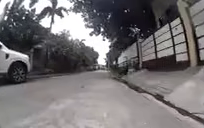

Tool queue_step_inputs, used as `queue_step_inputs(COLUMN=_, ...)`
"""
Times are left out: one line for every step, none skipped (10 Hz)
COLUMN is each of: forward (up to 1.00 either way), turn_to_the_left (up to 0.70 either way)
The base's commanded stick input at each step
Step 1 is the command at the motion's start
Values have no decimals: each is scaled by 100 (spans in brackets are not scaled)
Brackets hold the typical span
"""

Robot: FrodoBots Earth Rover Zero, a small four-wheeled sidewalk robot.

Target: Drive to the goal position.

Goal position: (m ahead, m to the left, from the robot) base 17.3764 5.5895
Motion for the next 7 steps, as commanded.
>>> queue_step_inputs(forward=70, turn_to_the_left=0)
queue_step_inputs(forward=70, turn_to_the_left=0)
queue_step_inputs(forward=70, turn_to_the_left=0)
queue_step_inputs(forward=70, turn_to_the_left=0)
queue_step_inputs(forward=70, turn_to_the_left=0)
queue_step_inputs(forward=70, turn_to_the_left=-34)
queue_step_inputs(forward=70, turn_to_the_left=-24)
